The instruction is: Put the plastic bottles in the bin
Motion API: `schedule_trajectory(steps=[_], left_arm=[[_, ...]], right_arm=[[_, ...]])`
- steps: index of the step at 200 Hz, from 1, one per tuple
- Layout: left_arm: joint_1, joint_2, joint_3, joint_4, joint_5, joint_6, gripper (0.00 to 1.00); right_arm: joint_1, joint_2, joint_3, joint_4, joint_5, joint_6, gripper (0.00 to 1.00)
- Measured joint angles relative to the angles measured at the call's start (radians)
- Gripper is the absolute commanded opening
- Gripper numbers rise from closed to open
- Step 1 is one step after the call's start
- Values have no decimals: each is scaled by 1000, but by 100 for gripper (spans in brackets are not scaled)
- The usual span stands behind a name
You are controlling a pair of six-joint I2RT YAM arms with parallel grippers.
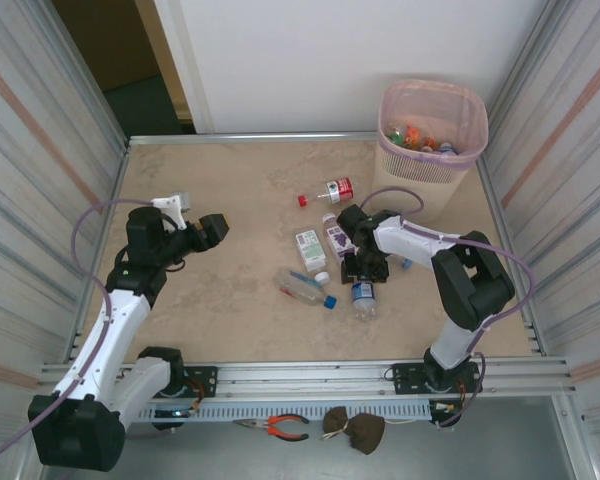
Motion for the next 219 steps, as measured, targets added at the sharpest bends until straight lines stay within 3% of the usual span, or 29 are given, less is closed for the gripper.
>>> schedule_trajectory(steps=[69,134,219], left_arm=[[0,0,0,1,1,0,75],[0,3,0,1,1,-1,75],[0,6,0,1,0,0,75]], right_arm=[[6,-83,13,-50,7,0,56],[0,-196,164,-136,51,-14,56],[-141,-301,455,-206,78,-194,50]])
